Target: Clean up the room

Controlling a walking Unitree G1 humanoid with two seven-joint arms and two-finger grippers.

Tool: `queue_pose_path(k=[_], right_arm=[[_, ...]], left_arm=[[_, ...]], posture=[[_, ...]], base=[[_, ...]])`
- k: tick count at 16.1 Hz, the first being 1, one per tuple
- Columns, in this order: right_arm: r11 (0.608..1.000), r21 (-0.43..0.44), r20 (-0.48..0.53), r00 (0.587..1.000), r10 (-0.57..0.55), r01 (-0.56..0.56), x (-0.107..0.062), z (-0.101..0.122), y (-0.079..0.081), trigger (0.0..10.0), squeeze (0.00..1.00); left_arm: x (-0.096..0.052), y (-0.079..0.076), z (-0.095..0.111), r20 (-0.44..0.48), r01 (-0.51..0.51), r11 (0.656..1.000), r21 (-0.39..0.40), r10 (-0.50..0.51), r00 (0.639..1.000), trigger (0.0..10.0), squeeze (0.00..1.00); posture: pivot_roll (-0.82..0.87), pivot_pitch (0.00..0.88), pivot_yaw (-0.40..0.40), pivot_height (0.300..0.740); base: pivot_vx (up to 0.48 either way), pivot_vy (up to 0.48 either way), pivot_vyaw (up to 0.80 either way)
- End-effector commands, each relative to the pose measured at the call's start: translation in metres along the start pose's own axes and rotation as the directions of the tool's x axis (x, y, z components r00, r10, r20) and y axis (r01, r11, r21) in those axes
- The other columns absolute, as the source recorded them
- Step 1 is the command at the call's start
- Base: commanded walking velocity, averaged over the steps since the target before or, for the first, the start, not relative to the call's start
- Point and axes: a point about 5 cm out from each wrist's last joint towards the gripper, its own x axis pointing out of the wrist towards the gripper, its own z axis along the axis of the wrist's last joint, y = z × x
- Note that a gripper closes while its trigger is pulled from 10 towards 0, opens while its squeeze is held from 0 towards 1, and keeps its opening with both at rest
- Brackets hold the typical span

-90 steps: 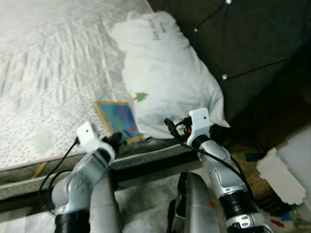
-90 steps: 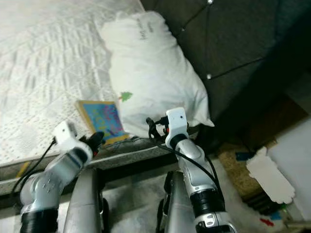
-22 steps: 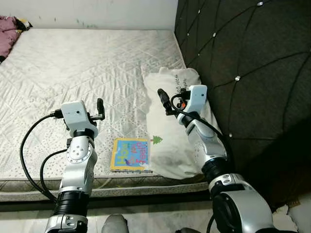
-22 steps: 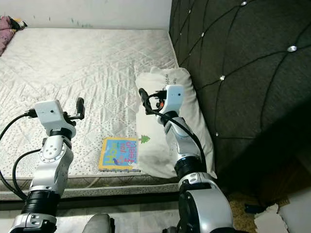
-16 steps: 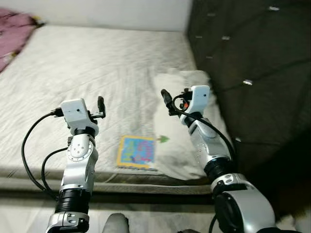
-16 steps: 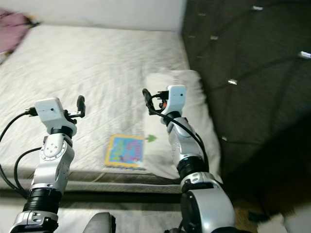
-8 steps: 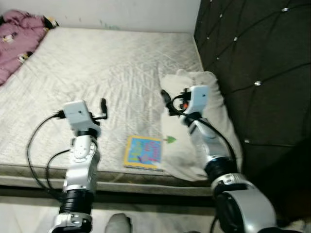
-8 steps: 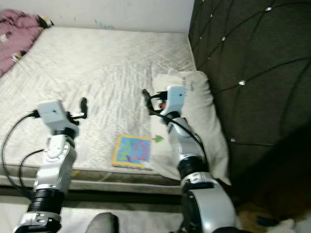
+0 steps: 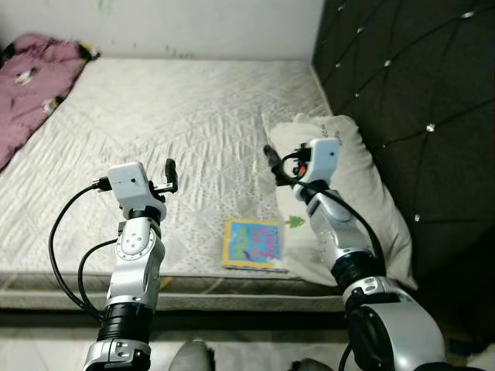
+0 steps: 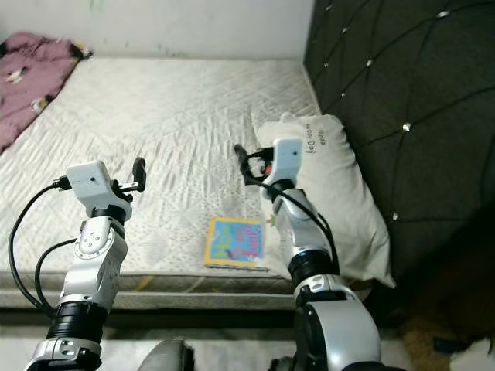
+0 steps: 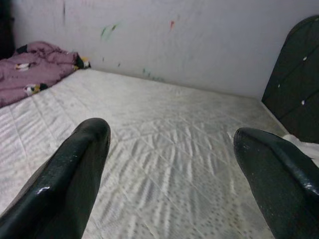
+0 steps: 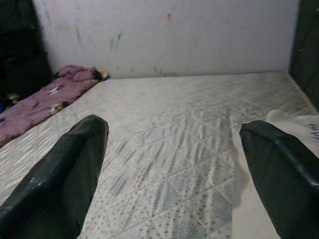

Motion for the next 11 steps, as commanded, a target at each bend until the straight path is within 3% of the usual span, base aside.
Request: queue_pose_path(k=[1, 6, 8, 11], right_arm=[[1.0, 0.009, 0.009, 1.0, 0.029, -0.029, 0.0048, 0.0024, 0.0121, 10.0, 0.0], [1.0, 0.009, 0.009, 1.0, 0.029, -0.029, 0.0048, 0.0024, 0.0121, 10.0, 0.0], [0.999, -0.028, -0.012, 0.999, 0.043, -0.044, 0.0047, -0.0007, 0.0125, 10.0, 0.0], [0.999, -0.025, -0.017, 0.999, 0.046, -0.047, 0.0043, -0.0016, 0.0126, 10.0, 0.0]], left_arm=[[0.0007, 0.0089, 0.0022, 0.007, -0.021, 1.0, 0.014, 0.021, 1.0, 10.0, 0.0], [0.0007, 0.0089, 0.0022, 0.007, -0.021, 1.0, 0.014, 0.021, 1.0, 10.0, 0.0], [0.0018, 0.0073, 0.0046, 0.03, -0.012, 0.999, -0.039, 0.014, 0.999, 10.0, 0.0], [0.0012, 0.0062, 0.0046, 0.026, -0.007, 0.998, -0.057, 0.008, 1.0, 10.0, 0.0]], posture=[[0.11, 0.0, -0.003, 0.74], [0.11, 0.0, -0.003, 0.74], [0.1, 0.0, -0.011, 0.74], [0.1, 0.0, -0.011, 0.74]], base=[[0.0, 0.48, 0.0], [0.0, 0.48, 0.0], [0.0, 0.0, 0.0], [0.0, 0.0, 0.0]])
